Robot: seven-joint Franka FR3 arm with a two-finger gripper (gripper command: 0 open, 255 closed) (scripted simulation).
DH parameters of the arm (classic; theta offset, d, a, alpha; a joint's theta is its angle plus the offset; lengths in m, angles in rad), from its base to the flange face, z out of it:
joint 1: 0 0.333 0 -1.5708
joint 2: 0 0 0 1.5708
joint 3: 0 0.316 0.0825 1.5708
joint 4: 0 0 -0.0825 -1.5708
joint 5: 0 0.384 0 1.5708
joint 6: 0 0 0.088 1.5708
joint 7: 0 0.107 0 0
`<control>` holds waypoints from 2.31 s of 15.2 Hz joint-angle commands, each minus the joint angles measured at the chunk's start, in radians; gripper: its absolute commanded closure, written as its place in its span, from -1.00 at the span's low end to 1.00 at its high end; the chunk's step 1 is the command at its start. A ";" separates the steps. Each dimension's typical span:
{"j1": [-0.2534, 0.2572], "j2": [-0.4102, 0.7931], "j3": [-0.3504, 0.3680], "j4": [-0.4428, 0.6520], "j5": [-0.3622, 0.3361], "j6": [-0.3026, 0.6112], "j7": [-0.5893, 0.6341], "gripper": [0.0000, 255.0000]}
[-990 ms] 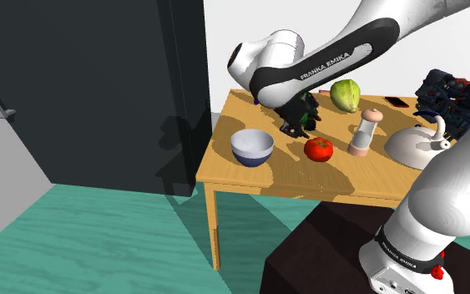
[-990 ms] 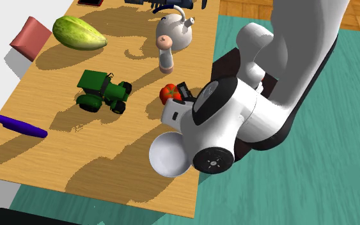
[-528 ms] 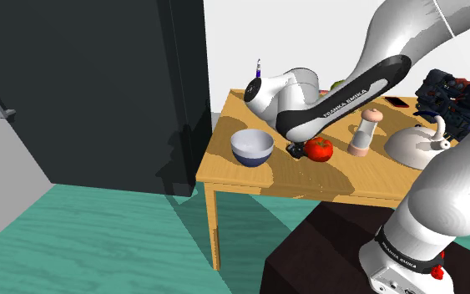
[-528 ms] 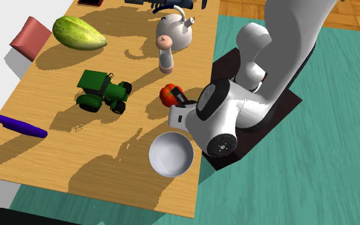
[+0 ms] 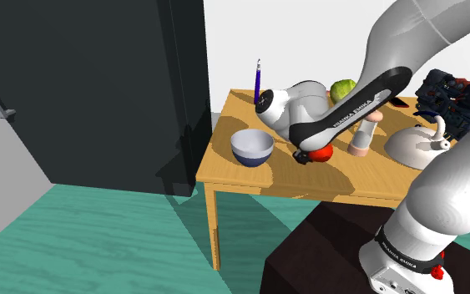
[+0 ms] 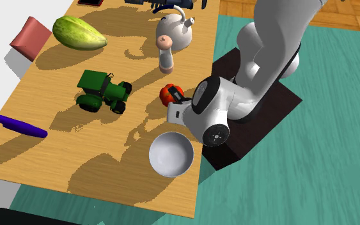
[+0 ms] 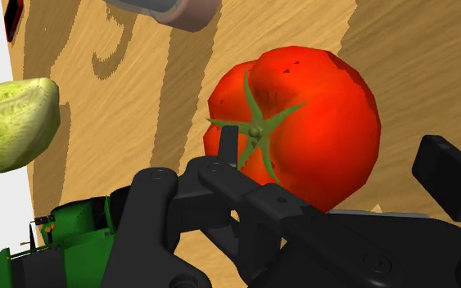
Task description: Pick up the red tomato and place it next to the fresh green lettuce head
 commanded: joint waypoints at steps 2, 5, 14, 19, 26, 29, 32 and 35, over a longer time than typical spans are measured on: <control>-0.008 0.006 -0.007 -0.011 -0.016 0.019 0.007 -1.00; -0.008 0.006 -0.007 -0.011 -0.016 0.019 0.007 -1.00; -0.010 0.006 -0.009 -0.014 -0.019 0.022 0.006 1.00; -0.006 -0.006 -0.008 -0.009 -0.009 0.009 -0.005 1.00; 0.005 -0.089 -0.010 0.013 0.032 -0.061 -0.086 1.00; -0.042 0.129 -0.016 0.212 0.104 -0.230 -0.059 -1.00; -0.075 0.282 -0.047 0.348 0.154 -0.350 -0.043 -1.00; -0.086 0.275 -0.058 0.310 0.141 -0.315 -0.039 -1.00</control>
